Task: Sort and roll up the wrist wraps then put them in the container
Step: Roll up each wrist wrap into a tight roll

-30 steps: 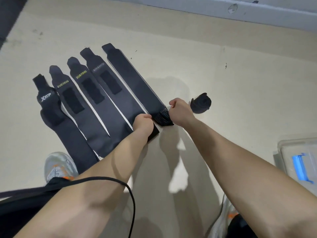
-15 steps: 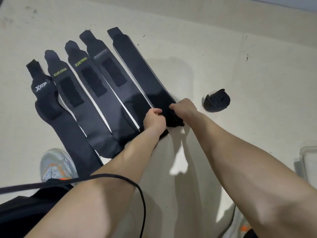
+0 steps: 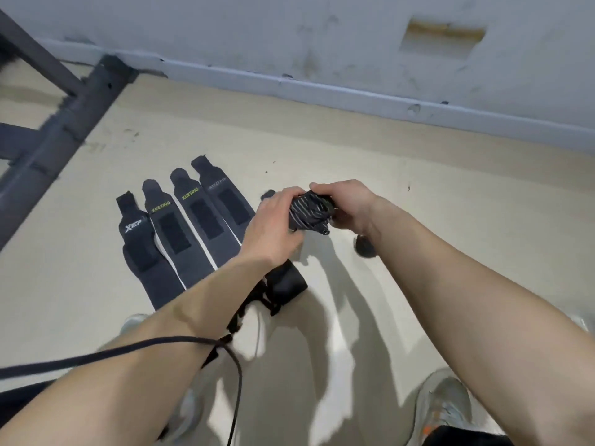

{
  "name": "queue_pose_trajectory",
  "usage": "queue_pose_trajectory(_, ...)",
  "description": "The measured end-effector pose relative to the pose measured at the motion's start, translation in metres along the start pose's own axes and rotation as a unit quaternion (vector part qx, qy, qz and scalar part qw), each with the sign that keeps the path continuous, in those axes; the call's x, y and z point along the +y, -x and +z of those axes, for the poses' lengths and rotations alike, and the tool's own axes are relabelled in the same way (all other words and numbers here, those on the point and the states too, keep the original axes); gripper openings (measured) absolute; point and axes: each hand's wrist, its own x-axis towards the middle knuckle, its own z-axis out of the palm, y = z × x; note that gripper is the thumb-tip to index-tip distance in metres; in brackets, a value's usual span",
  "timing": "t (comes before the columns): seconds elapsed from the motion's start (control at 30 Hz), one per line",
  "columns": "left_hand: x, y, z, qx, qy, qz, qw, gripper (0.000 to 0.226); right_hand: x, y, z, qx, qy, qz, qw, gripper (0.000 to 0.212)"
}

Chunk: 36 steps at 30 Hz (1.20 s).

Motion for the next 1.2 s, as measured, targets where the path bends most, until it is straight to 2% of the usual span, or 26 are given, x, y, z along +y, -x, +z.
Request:
queue_pose_trajectory(0.2, 0.075, 0.018, -0.097, 0.082, 0.019, 0.104, 0.991, 0.036, -0.061, 0.089, -0.005, -0.044, -0.081, -0.027, 0.995, 0.016)
queue_pose_trajectory(0.3, 0.115, 0.039, -0.130, 0.085, 0.073, 0.129, 0.985, 0.023, -0.082, 0.146, -0.011, -0.054, -0.053, -0.060, 0.995, 0.029)
queue_pose_trajectory(0.4, 0.151, 0.063, -0.152, 0.078, 0.182, 0.098, 0.975, 0.017, -0.090, 0.200, -0.021, 0.023, 0.127, -0.123, 0.984, 0.049)
queue_pose_trajectory(0.47, 0.169, 0.076, -0.160, 0.074, 0.240, 0.068, 0.966, 0.019, -0.086, 0.228, -0.029, 0.095, 0.201, -0.186, 0.957, 0.047)
queue_pose_trajectory(0.53, 0.183, 0.090, -0.162, 0.049, 0.292, 0.032, 0.954, 0.016, -0.076, 0.253, -0.036, 0.110, 0.193, -0.249, 0.943, 0.022)
queue_pose_trajectory(0.57, 0.188, 0.096, -0.161, 0.033, 0.313, 0.015, 0.949, 0.012, -0.071, 0.264, -0.038, 0.080, 0.174, -0.272, 0.943, 0.014)
queue_pose_trajectory(0.63, 0.191, 0.105, -0.156, 0.011, 0.338, -0.015, 0.941, 0.011, -0.059, 0.277, -0.038, -0.005, 0.169, -0.290, 0.942, 0.025)
queue_pose_trajectory(0.7, 0.190, 0.111, -0.150, -0.009, 0.351, -0.033, 0.936, 0.011, -0.046, 0.278, -0.034, -0.035, 0.139, -0.307, 0.941, 0.018)
queue_pose_trajectory(0.73, 0.189, 0.112, -0.147, -0.014, 0.356, -0.041, 0.934, 0.010, -0.040, 0.276, -0.030, -0.018, 0.114, -0.316, 0.942, 0.008)
queue_pose_trajectory(0.77, 0.187, 0.112, -0.142, -0.014, 0.358, -0.048, 0.932, 0.009, -0.035, 0.273, -0.026, 0.013, 0.091, -0.322, 0.942, 0.008)
queue_pose_trajectory(0.8, 0.186, 0.112, -0.138, -0.010, 0.360, -0.056, 0.931, 0.008, -0.030, 0.268, -0.022, 0.050, 0.082, -0.328, 0.940, 0.019)
queue_pose_trajectory(0.83, 0.185, 0.111, -0.134, -0.004, 0.362, -0.065, 0.930, 0.009, -0.026, 0.262, -0.019, 0.081, 0.086, -0.332, 0.936, 0.025)
queue_pose_trajectory(0.93, 0.184, 0.106, -0.126, 0.009, 0.382, -0.090, 0.920, 0.015, -0.020, 0.249, -0.018, 0.144, 0.136, -0.359, 0.912, 0.016)
queue_pose_trajectory(1.03, 0.184, 0.100, -0.124, 0.002, 0.409, -0.102, 0.907, 0.020, -0.021, 0.244, -0.022, 0.167, 0.201, -0.394, 0.881, 0.028)
queue_pose_trajectory(1.13, 0.181, 0.096, -0.122, -0.006, 0.427, -0.104, 0.898, 0.022, -0.027, 0.240, -0.021, 0.183, 0.270, -0.433, 0.840, 0.023)
queue_pose_trajectory(1.2, 0.180, 0.094, -0.120, -0.012, 0.436, -0.113, 0.893, 0.022, -0.028, 0.236, -0.020, 0.192, 0.289, -0.443, 0.826, 0.017)
